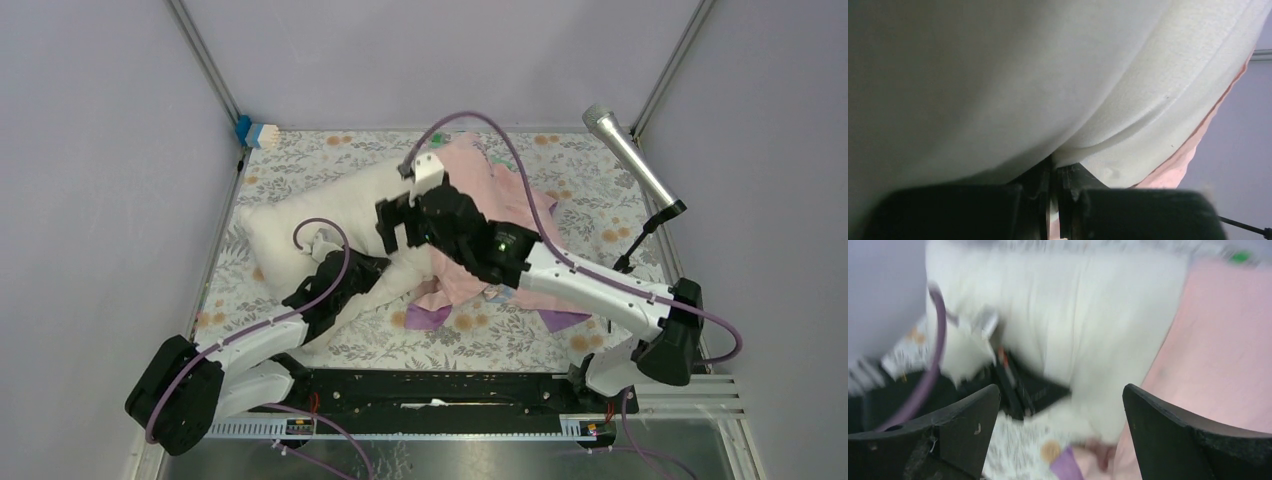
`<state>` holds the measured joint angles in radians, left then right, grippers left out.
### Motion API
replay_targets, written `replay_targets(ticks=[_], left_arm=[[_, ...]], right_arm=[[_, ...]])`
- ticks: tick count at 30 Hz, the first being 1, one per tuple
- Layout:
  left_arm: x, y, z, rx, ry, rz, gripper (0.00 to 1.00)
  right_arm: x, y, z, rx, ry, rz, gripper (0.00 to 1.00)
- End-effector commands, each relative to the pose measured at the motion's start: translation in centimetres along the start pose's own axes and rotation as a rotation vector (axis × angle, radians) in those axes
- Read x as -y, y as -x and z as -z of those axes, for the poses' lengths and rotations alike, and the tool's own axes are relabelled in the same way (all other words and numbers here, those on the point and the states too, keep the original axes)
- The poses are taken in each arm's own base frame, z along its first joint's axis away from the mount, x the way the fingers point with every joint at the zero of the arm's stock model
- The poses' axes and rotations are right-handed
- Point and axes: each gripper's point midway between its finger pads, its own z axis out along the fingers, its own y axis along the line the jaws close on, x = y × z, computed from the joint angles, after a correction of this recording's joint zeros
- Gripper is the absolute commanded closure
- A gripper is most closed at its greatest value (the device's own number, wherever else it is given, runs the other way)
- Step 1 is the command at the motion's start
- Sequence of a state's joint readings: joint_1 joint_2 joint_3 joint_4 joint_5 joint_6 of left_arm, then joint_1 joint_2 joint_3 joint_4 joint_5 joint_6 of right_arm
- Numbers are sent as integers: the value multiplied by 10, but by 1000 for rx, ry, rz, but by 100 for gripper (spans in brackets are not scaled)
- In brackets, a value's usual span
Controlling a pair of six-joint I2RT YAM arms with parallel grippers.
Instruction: Put the pillow into the pillowcase
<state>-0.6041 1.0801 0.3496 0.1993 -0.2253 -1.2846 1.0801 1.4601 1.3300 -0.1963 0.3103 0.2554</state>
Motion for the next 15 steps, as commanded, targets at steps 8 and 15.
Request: replay_targets(ticks=[8,15], left_arm=[[-83,-60,20,-241,198,6,100],[-81,-58,24,-240,177,-4,100]], right_arm=[[113,82,-87,27,-482,1,16],[147,61,-122,-97,-644,61,37]])
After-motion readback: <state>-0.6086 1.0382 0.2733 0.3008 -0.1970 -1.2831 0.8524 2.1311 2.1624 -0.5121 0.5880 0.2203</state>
